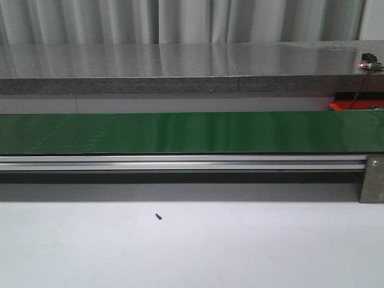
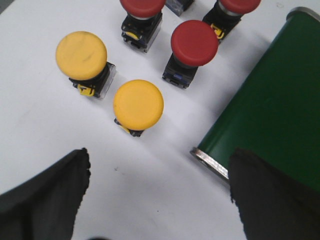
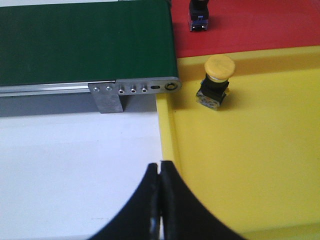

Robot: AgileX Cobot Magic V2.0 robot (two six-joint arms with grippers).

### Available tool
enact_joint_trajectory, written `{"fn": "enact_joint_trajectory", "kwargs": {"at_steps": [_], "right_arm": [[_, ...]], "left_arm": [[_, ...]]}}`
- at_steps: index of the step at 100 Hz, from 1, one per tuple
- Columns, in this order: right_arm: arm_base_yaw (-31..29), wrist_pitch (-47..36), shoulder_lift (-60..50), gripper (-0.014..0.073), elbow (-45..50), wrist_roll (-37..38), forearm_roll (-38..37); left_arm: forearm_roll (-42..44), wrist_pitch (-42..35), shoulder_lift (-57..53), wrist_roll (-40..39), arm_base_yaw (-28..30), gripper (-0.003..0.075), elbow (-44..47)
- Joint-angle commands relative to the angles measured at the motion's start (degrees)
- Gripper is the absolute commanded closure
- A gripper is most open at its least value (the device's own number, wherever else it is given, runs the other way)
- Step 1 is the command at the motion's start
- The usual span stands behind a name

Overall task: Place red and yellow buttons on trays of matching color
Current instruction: 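Grasp the yellow button with the left gripper and carry it onto the belt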

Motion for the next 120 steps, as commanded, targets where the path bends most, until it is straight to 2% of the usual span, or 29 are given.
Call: {"fn": "enact_joint_trajectory", "kwargs": {"at_steps": [1, 17, 43, 82, 92, 109, 120], "right_arm": [[0.2, -3.6, 0.4, 0.0652, -1.5, 0.0, 0.1], [0.2, -3.6, 0.4, 0.0652, -1.5, 0.0, 0.1], [0.2, -3.6, 0.4, 0.0652, -1.5, 0.0, 0.1], [0.2, -3.6, 0.4, 0.0652, -1.5, 0.0, 0.1], [0.2, -3.6, 0.4, 0.0652, -1.5, 0.0, 0.1], [0.2, -3.6, 0.4, 0.0652, -1.5, 0.0, 0.1], [0.2, -3.6, 0.4, 0.0652, -1.5, 0.0, 0.1]], "left_arm": [[-0.7, -1.8, 1.2, -1.8, 0.2, 0.0153, -3.6], [-0.5, -1.9, 5.7, -4.5, 1.2, 0.0154, -6.3], [-5.3, -1.8, 11.8, -4.7, 4.2, 0.0154, -9.3], [-6.9, -4.8, 17.3, -4.7, 4.3, 0.0158, -9.6], [-7.0, -5.3, 17.3, -4.7, 4.3, 0.0232, -9.6], [-7.1, -5.3, 17.3, -4.7, 4.3, 0.0467, -9.6], [-7.1, -5.3, 17.3, -4.7, 4.3, 0.0566, -9.6]]}}
